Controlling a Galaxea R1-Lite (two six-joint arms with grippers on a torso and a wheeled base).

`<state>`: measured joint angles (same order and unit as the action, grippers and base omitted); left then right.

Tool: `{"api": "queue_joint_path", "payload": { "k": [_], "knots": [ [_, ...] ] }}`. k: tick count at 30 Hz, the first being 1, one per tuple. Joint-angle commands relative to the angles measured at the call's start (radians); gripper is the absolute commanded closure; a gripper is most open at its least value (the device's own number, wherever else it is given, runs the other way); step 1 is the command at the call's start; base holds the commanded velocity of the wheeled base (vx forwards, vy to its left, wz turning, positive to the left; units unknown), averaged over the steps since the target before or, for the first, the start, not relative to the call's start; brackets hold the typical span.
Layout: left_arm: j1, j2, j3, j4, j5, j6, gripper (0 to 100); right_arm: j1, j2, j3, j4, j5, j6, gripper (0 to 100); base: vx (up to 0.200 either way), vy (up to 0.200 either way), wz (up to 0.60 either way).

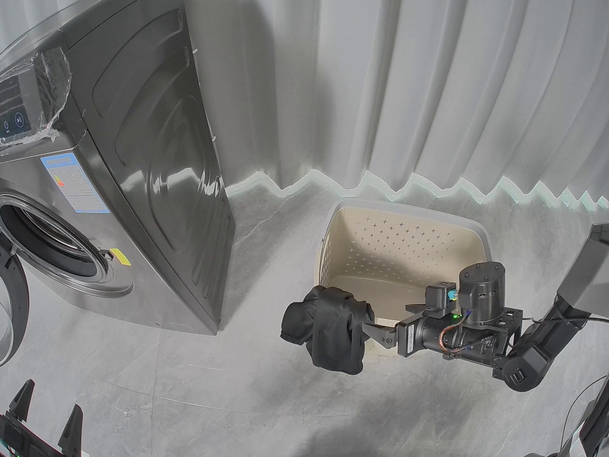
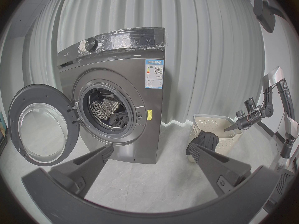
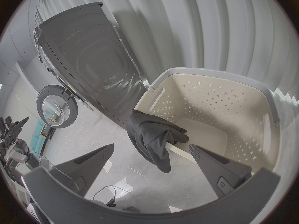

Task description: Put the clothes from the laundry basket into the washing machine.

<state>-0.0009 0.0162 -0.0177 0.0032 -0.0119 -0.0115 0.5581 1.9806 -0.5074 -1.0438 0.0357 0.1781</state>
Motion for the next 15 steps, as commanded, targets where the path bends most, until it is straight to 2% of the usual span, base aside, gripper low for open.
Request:
{"api": "queue_joint_path", "payload": {
  "k": [1,15],
  "knots": [
    [-0.001,-0.016,0.016,0.0,0.0,-0.001,0,0.009,0.079,-0.048,-0.001,0.007,0.0,0,0.0,0.0,0.0],
    [-0.001,-0.016,0.016,0.0,0.0,-0.001,0,0.032,0.265,-0.181,-0.074,0.007,-0.002,0,0.0,0.0,0.0]
  ]
}}
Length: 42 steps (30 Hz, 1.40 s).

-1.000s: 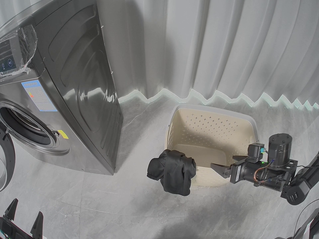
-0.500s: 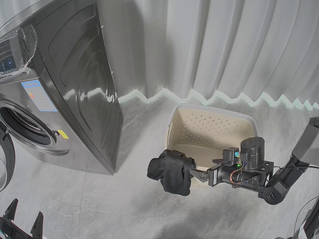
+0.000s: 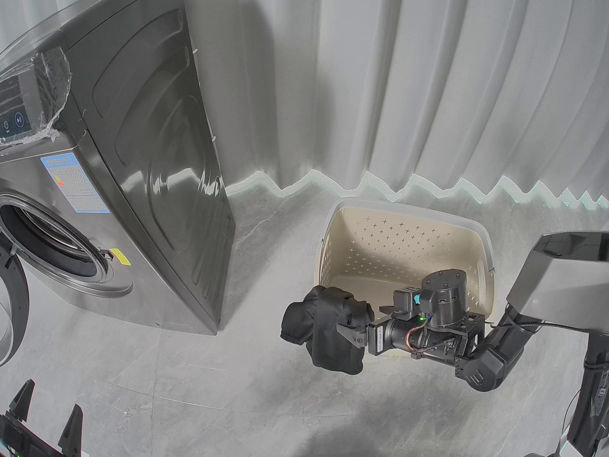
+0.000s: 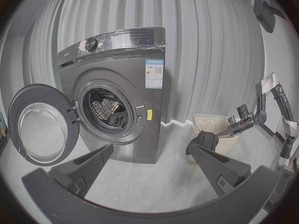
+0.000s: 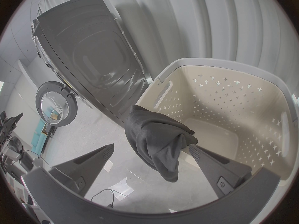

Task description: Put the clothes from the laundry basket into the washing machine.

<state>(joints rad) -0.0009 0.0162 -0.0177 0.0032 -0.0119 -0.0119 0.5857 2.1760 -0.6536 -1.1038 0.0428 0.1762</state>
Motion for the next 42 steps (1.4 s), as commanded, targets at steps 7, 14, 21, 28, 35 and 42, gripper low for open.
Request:
{"api": "queue_joint_path", "payload": {
  "k": [7,14,21,28,35,42],
  "knots": [
    [0.001,-0.016,0.016,0.0,0.0,0.0,0,0.003,0.116,-0.083,-0.034,0.0,-0.011,0,0.0,0.0,0.0],
    [-0.001,-0.016,0.016,0.0,0.0,0.0,0,0.0,0.133,-0.106,-0.054,0.0,-0.011,100,0.0,0.0,0.0],
    [-0.001,-0.016,0.016,0.0,0.001,-0.003,0,0.005,0.093,-0.06,-0.1,0.003,-0.012,100,0.0,0.0,0.0],
    [-0.001,-0.016,0.016,0.0,0.001,-0.006,0,0.02,-0.114,0.108,-0.133,0.003,-0.011,100,0.0,0.0,0.0],
    [0.001,-0.016,0.016,0.0,0.001,-0.002,0,0.066,-0.447,0.267,-0.122,-0.003,-0.009,100,0.0,0.0,0.0],
    [-0.001,-0.016,0.016,0.0,0.001,-0.002,0,0.092,-0.688,0.292,-0.065,-0.021,-0.057,100,0.0,0.0,0.0]
  ]
}}
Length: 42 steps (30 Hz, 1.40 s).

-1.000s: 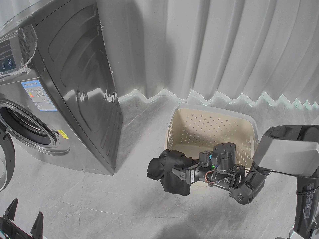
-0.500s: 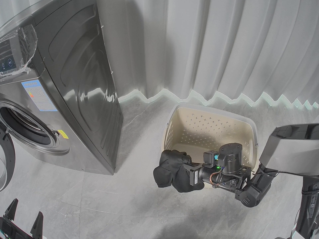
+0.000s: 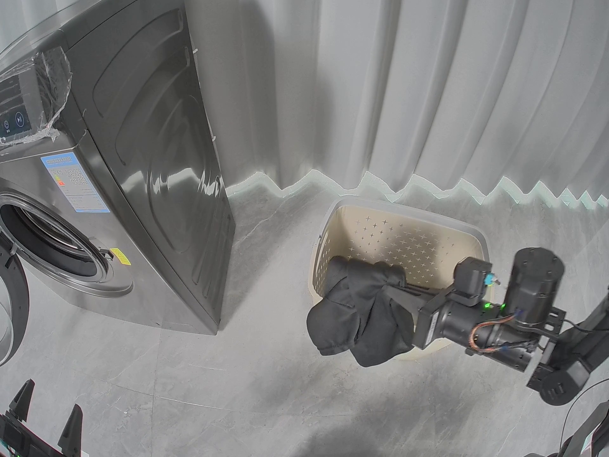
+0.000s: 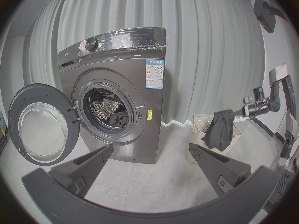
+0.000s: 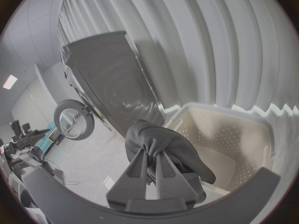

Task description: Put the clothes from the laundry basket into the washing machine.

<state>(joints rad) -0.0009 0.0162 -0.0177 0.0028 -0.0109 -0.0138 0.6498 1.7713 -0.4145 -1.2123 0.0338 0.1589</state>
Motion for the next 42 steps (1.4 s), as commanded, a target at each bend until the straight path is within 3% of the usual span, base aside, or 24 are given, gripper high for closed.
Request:
{"api": "queue_joint_path", "payload": {
  "k": [1,4,8,13,23,28,42],
  "knots": [
    [0.001,-0.016,0.015,0.0,0.002,-0.003,0,0.019,-0.303,0.048,0.062,-0.014,-0.053,100,0.0,0.0,0.0],
    [-0.001,-0.016,0.016,0.0,0.002,-0.002,0,-0.01,-0.349,0.048,0.1,-0.015,-0.073,100,0.0,0.0,0.0],
    [-0.001,-0.016,0.016,0.0,0.002,-0.002,0,-0.029,-0.434,0.036,0.195,-0.055,-0.076,100,0.0,0.0,0.0],
    [-0.001,-0.016,0.016,0.0,0.002,-0.003,0,-0.025,-0.515,0.031,0.306,-0.063,-0.073,100,-0.2,0.0,0.0],
    [-0.001,-0.016,0.016,0.0,0.003,-0.006,0,-0.015,-0.52,0.009,0.298,-0.061,-0.07,100,-0.08,0.0,0.0],
    [-0.001,-0.016,0.015,0.0,0.005,-0.02,0,-0.012,-0.518,0.006,0.298,-0.06,-0.07,100,0.0,0.2,0.0],
    [-0.001,-0.016,0.015,0.0,0.005,-0.017,0,-0.01,-0.51,-0.007,0.298,-0.052,-0.068,100,0.0,0.2,0.0]
  ]
}}
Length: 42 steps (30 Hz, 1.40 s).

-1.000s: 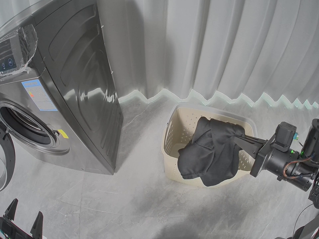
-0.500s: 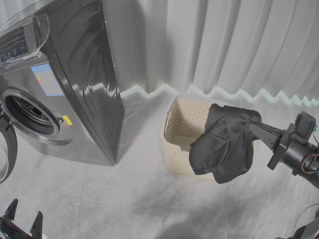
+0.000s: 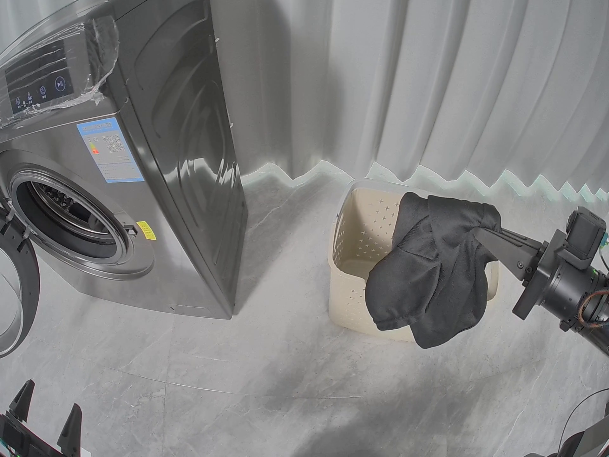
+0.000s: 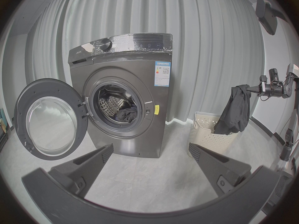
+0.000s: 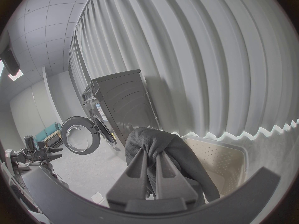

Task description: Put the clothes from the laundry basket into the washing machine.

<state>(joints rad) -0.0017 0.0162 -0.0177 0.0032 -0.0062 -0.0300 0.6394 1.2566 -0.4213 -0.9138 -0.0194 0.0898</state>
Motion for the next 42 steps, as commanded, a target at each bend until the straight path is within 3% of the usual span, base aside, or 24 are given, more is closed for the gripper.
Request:
{"api": "queue_joint_path", "payload": {
  "k": [1,29,35,42],
  "knots": [
    [0.0,-0.016,0.015,0.0,0.0,-0.001,0,0.0,0.004,-0.001,0.0,0.001,0.001,100,0.0,0.2,0.0],
    [0.0,-0.016,0.015,0.0,0.0,0.001,0,0.008,0.007,0.01,0.001,0.002,0.001,100,0.0,0.2,0.0],
    [0.0,-0.016,0.015,0.0,0.0,0.002,0,0.01,0.007,0.012,0.001,0.002,0.002,100,0.0,0.0,0.0],
    [0.0,-0.016,0.015,0.0,0.0,0.001,0,0.01,0.007,0.01,0.001,0.002,0.002,100,-0.2,0.0,0.0]
  ]
}}
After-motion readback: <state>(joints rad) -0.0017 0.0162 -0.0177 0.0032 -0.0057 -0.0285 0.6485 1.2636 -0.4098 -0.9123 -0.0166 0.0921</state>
